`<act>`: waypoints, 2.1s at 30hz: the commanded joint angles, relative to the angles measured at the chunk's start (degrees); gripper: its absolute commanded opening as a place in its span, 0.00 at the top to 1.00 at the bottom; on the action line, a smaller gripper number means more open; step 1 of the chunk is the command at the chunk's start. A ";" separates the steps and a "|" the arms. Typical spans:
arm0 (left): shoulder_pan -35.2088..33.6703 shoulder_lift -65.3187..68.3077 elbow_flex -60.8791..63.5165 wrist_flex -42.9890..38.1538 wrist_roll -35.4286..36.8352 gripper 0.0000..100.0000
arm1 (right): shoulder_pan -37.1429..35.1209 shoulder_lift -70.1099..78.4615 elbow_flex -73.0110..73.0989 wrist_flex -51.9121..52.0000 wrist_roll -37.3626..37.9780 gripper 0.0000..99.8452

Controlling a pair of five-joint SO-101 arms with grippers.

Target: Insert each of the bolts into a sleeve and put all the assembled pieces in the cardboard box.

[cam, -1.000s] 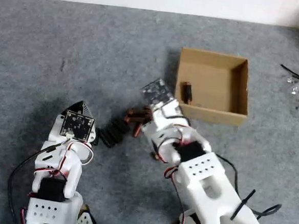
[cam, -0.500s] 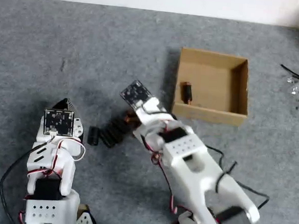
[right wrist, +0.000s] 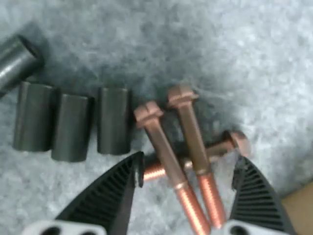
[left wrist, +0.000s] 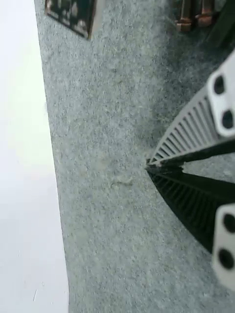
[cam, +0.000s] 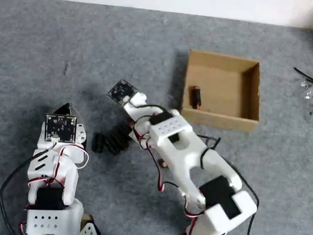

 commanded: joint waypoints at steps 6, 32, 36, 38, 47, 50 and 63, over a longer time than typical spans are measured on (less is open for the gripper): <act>-0.13 0.13 1.27 -1.32 0.53 0.99 | -0.22 3.38 -2.86 0.84 0.88 0.74; -0.04 0.13 1.27 -1.32 0.44 0.99 | 2.68 3.03 -2.77 0.84 0.62 1.00; -0.04 0.13 1.27 -1.32 0.44 0.99 | 2.68 2.24 -2.68 0.84 0.62 1.00; -0.04 0.13 1.27 -1.32 0.44 0.99 | 2.68 -0.04 -1.71 0.92 0.53 1.00; -0.04 0.13 1.27 -1.32 0.44 0.99 | 2.59 -19.74 11.21 0.48 0.44 1.00; -0.04 0.13 1.27 -1.32 0.44 0.99 | 2.59 -27.12 15.08 0.48 -0.79 1.00; -0.04 0.22 1.27 -1.32 0.44 0.99 | 2.42 -54.11 29.32 0.48 -5.10 1.00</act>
